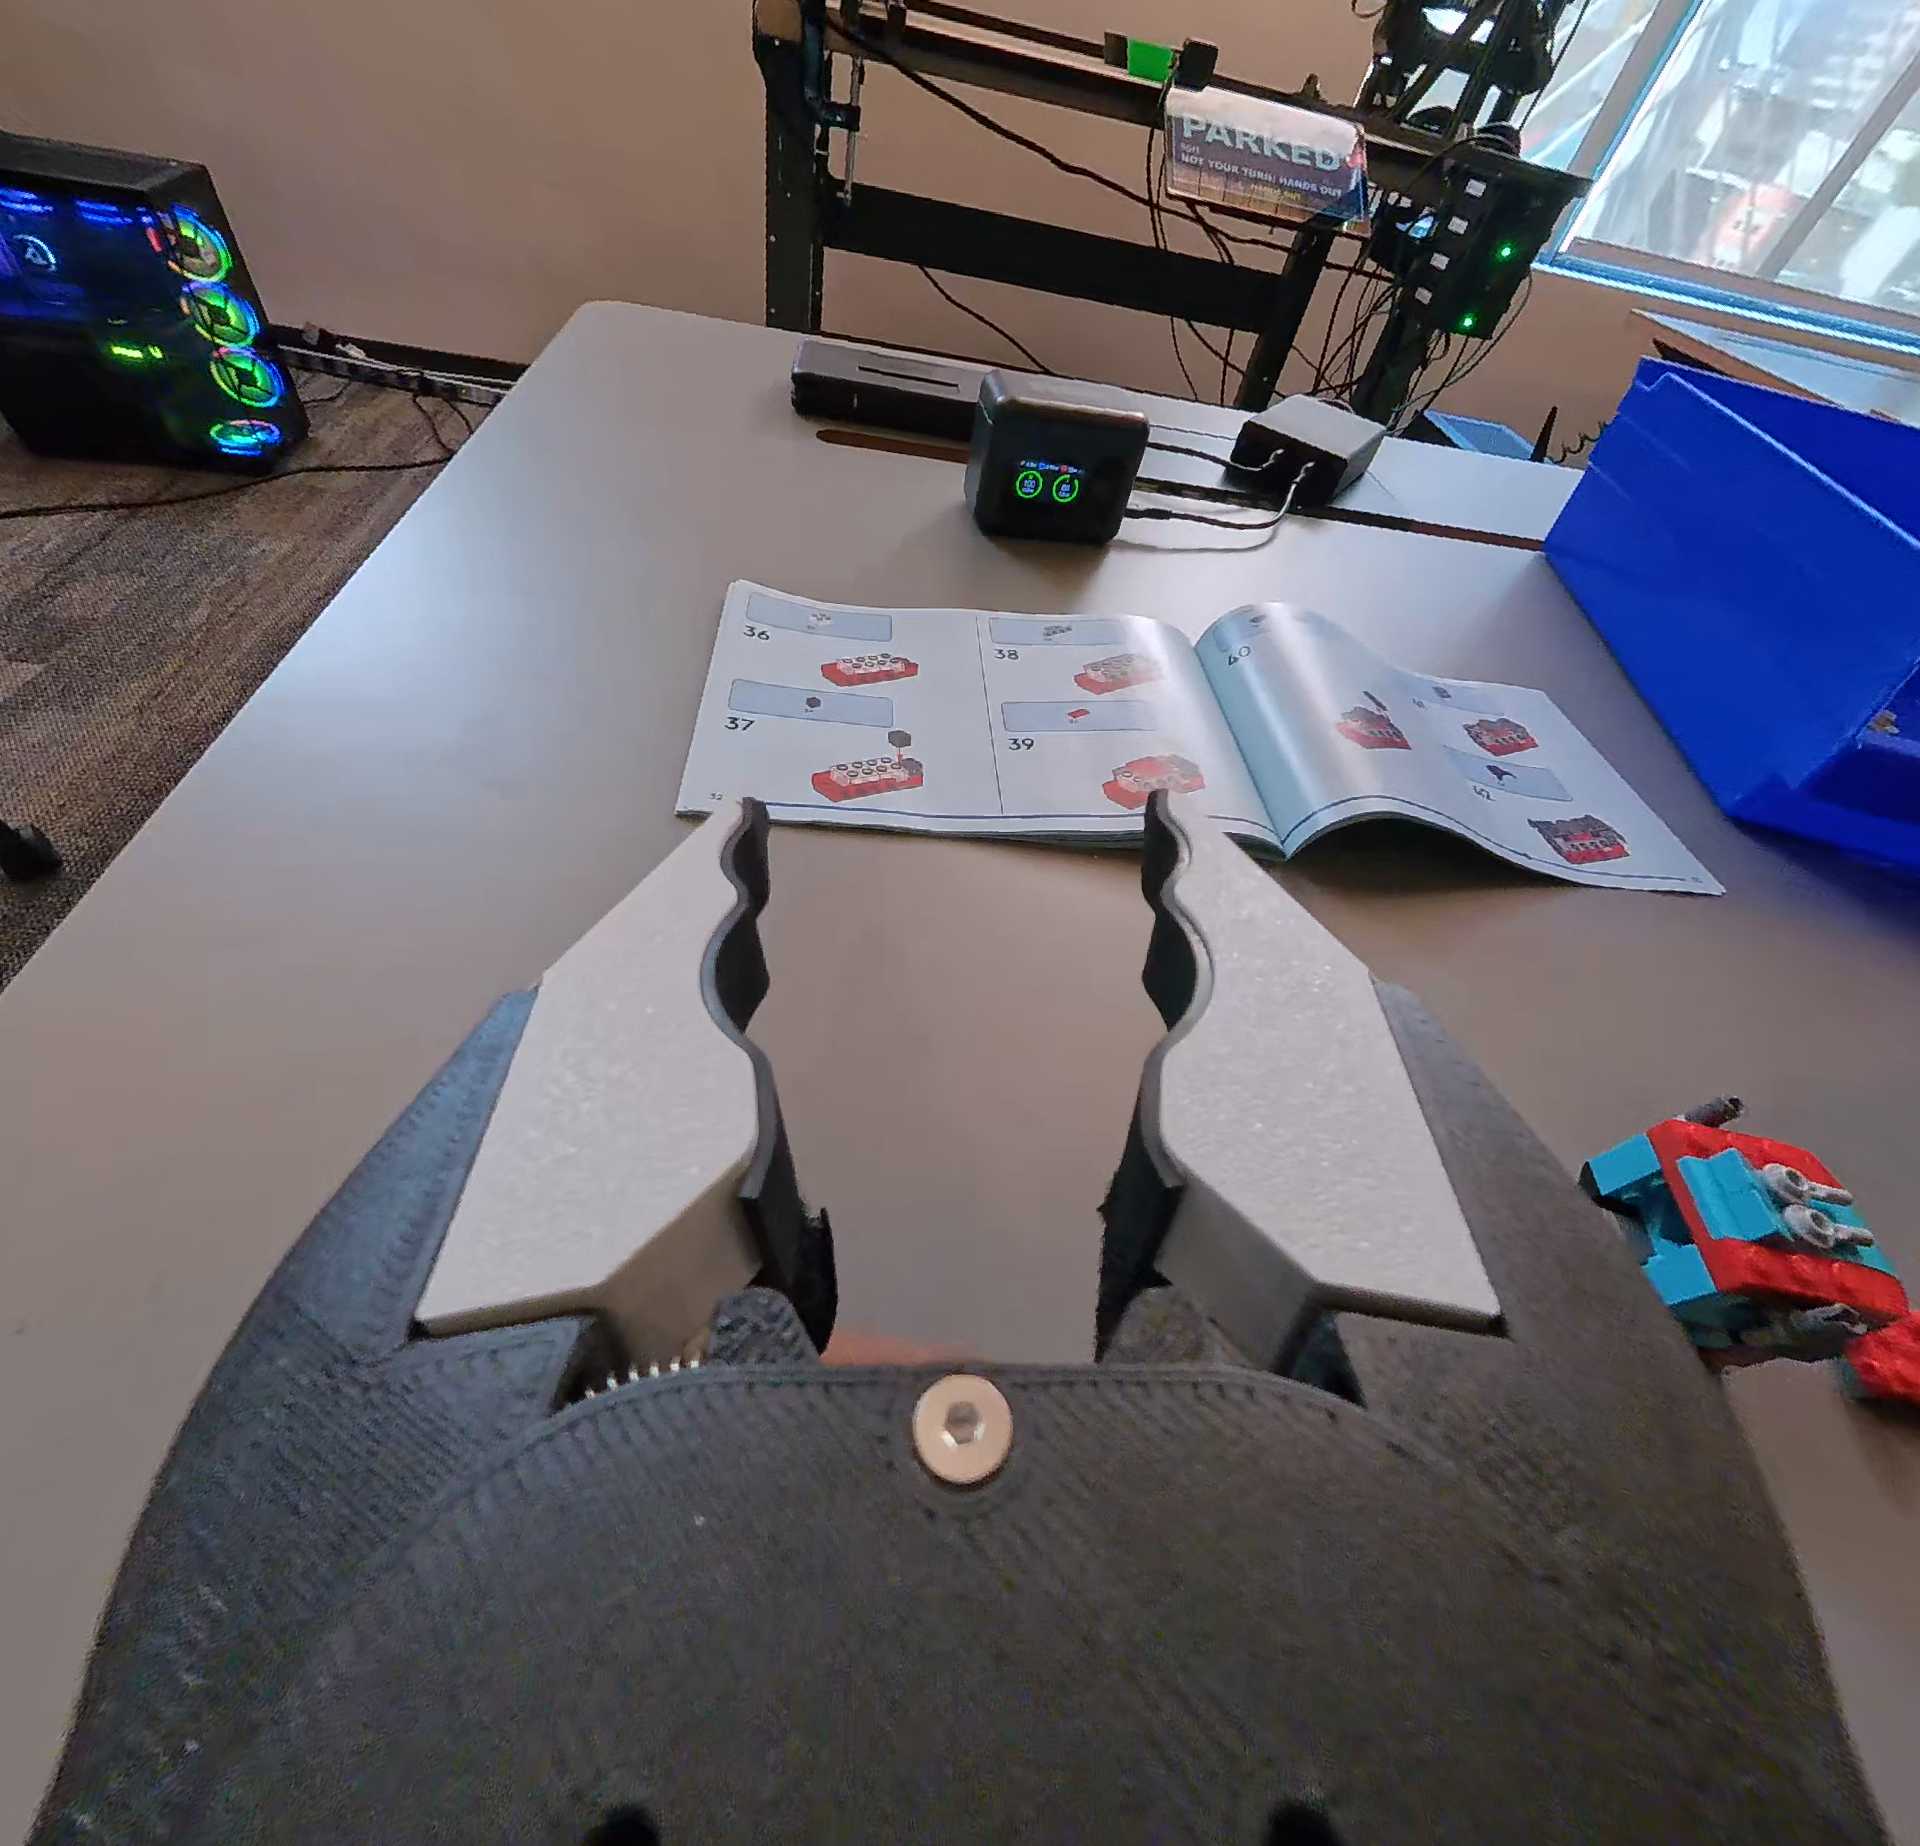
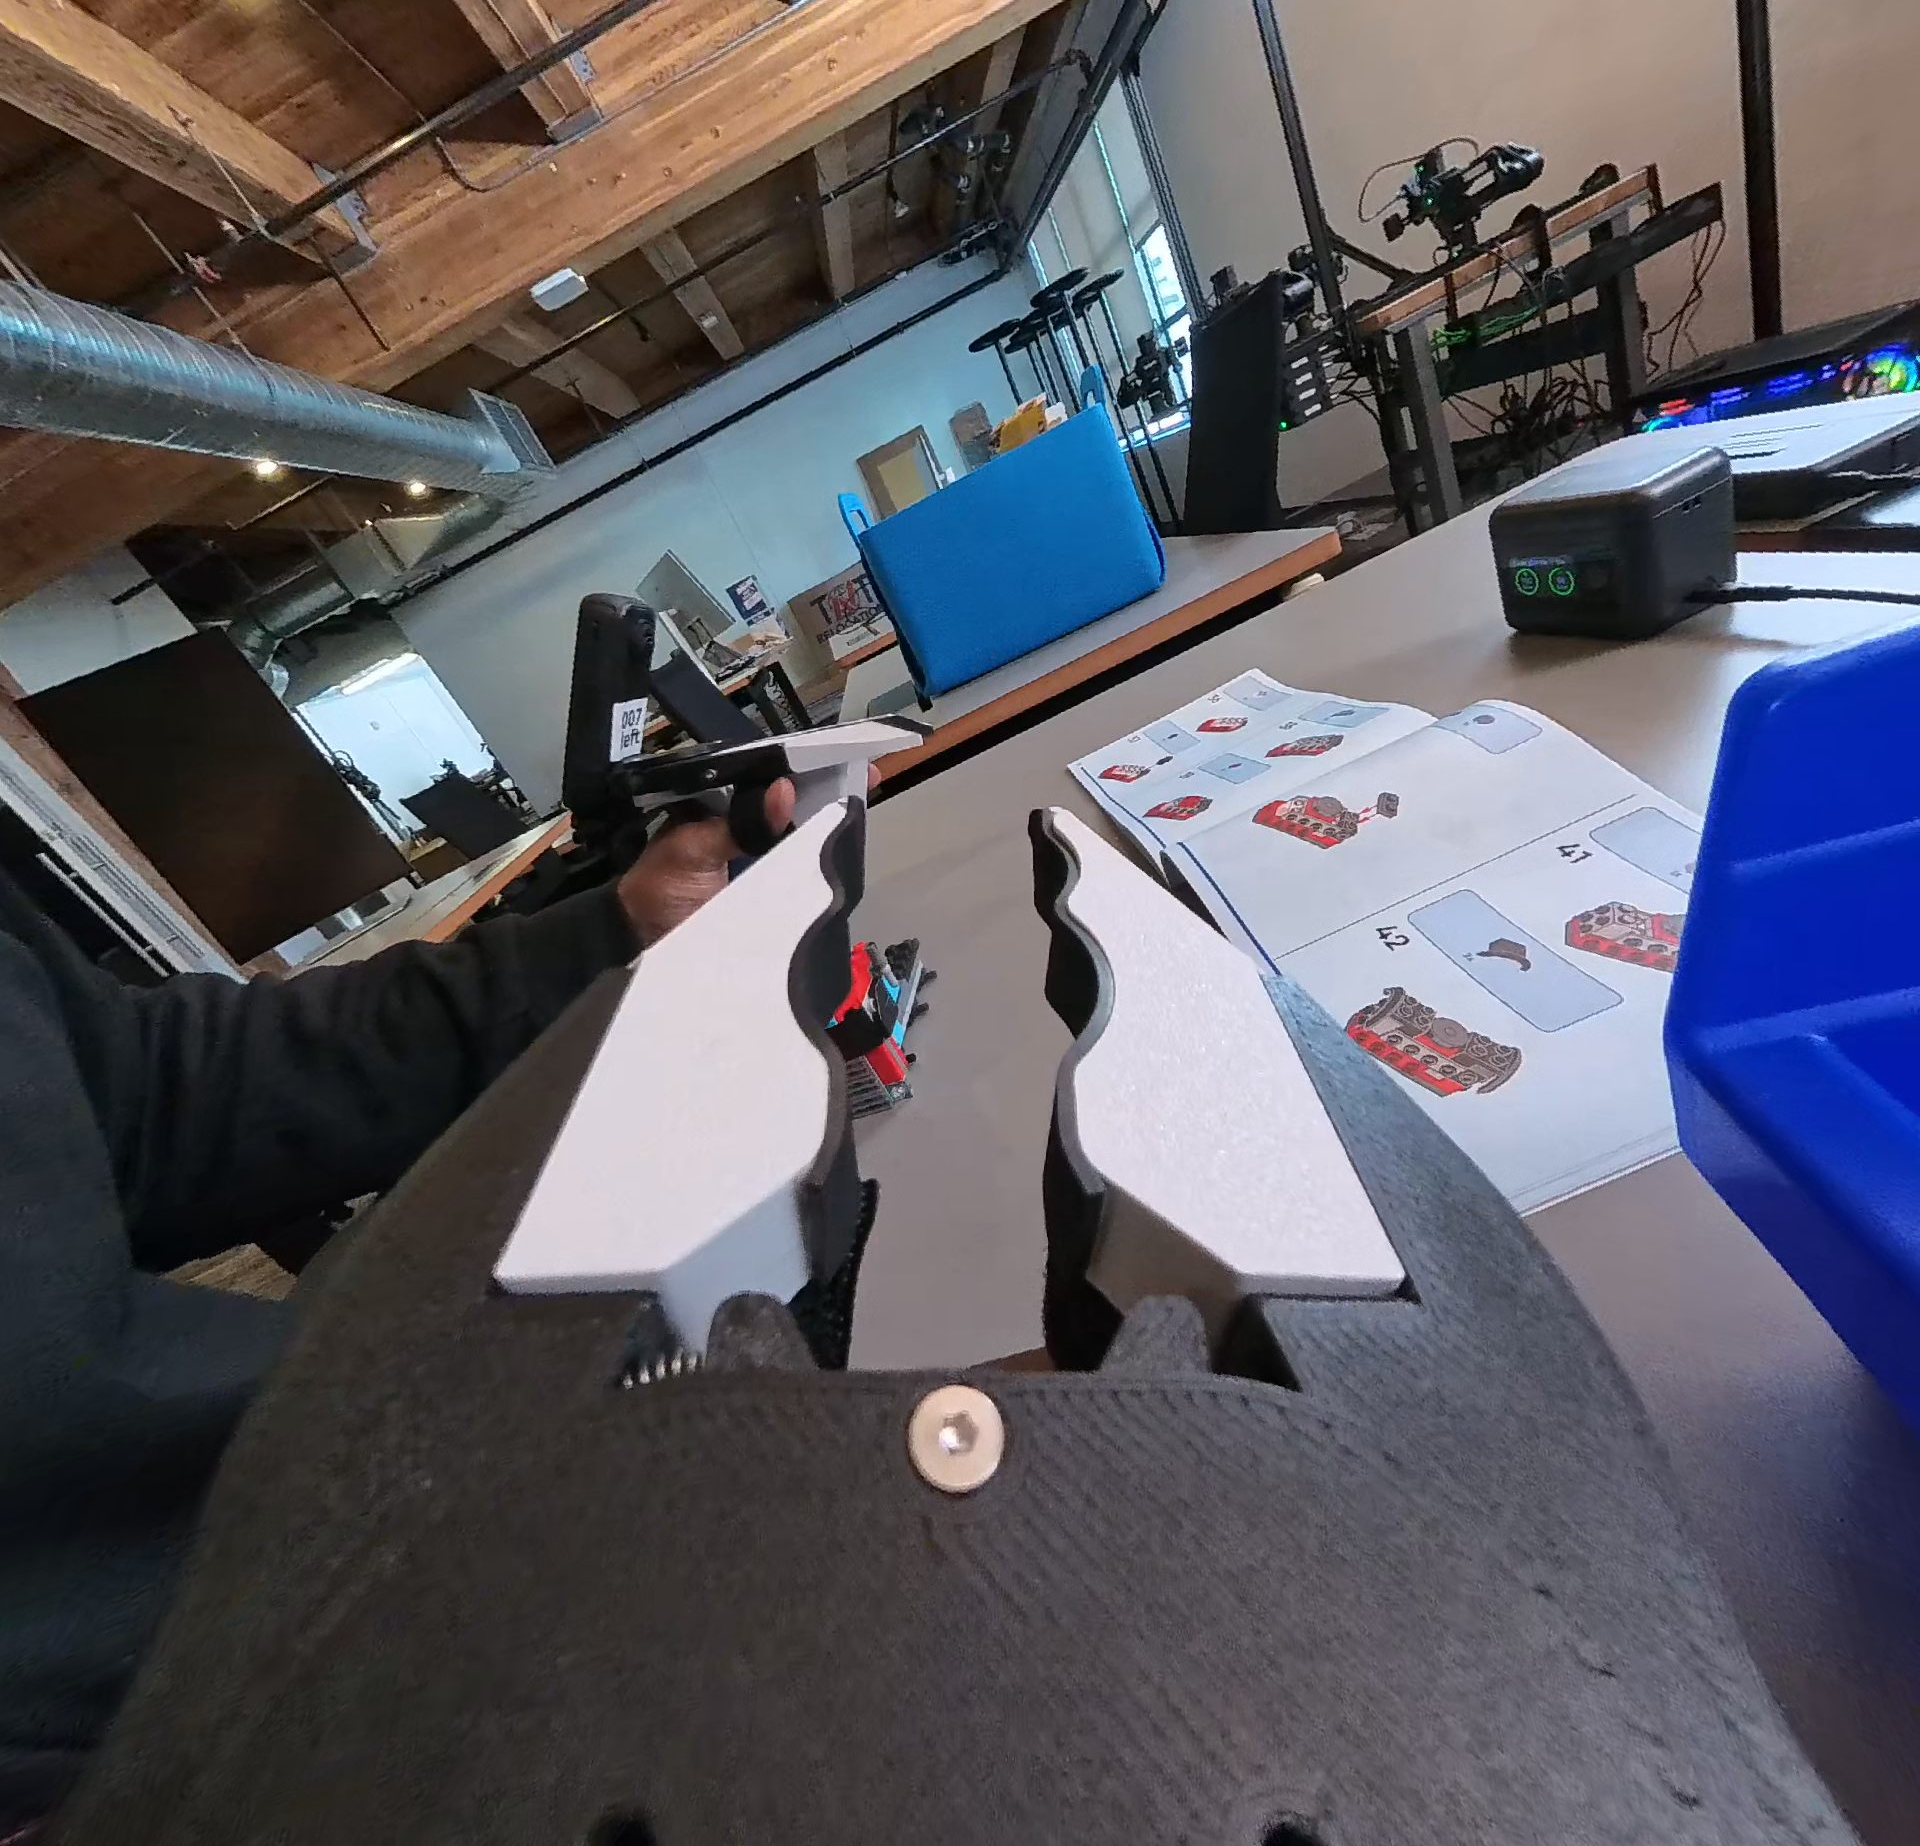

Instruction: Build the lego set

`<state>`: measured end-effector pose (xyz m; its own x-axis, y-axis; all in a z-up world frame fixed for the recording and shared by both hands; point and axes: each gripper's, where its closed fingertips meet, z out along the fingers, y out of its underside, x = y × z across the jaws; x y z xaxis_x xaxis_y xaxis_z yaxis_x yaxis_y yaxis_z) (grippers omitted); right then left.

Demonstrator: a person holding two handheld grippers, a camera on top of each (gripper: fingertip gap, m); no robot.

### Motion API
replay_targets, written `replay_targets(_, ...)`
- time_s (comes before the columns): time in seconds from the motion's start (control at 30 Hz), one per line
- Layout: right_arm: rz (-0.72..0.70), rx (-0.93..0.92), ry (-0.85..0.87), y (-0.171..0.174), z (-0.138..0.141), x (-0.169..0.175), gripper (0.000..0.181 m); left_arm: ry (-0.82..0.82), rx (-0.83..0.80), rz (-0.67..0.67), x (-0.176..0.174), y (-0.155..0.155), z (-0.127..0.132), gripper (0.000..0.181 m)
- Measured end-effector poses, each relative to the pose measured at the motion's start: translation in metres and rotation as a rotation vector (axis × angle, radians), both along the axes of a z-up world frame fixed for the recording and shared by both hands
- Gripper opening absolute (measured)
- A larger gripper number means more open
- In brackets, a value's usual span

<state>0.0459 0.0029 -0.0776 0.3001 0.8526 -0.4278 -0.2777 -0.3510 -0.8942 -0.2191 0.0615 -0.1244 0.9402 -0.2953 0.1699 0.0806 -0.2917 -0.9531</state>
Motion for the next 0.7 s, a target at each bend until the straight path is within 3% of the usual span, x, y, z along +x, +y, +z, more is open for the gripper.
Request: replay_targets(0.7, 0.006, -0.021, -0.013, 0.0019, -0.0022, -0.0023, 0.032, -0.026, -0.048, -0.017, 0.0004, 0.0026, -0.0062, 0.071)
